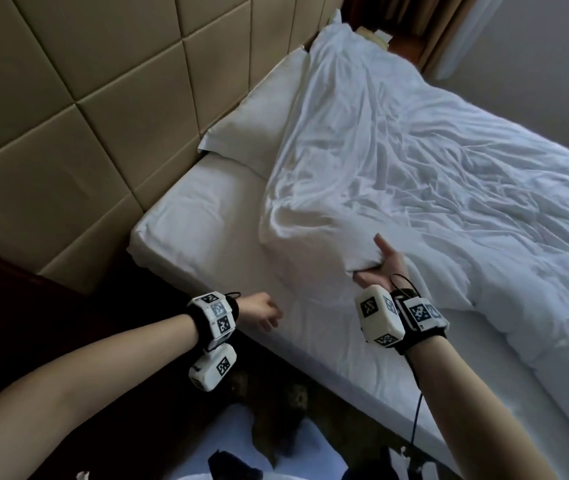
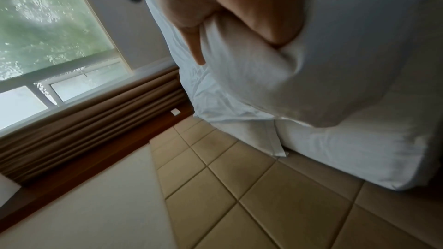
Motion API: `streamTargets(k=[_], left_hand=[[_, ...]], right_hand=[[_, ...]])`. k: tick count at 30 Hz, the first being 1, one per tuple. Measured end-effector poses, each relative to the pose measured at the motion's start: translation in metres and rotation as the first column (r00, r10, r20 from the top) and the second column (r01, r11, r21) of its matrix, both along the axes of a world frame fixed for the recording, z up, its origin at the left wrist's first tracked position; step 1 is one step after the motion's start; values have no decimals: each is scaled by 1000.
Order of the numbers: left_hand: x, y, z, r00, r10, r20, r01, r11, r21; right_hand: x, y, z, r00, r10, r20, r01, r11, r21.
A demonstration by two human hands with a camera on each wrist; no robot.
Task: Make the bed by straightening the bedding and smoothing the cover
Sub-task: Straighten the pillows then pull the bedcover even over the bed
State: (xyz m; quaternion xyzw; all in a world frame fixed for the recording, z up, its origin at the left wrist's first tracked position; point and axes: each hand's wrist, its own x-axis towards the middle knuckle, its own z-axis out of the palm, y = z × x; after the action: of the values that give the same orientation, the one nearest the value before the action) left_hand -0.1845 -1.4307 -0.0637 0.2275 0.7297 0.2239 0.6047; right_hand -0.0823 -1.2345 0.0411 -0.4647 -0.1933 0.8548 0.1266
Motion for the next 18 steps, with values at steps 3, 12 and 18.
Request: streamTargets(k=[3,12,18], left_hand=[[21,-2,9,978,129,165,-120,991,-63],[23,-15,60,403,605,687,-806,590,-46],[-13,-22,104,94,553,828,-985,172,-3]], right_hand=[[-13,-16,19,983,-21,-183,-1,993,-117],[-38,-59,37,890,14,-456,-138,961,-241],[1,-69,14,963,45,-267,-114,962,-247]])
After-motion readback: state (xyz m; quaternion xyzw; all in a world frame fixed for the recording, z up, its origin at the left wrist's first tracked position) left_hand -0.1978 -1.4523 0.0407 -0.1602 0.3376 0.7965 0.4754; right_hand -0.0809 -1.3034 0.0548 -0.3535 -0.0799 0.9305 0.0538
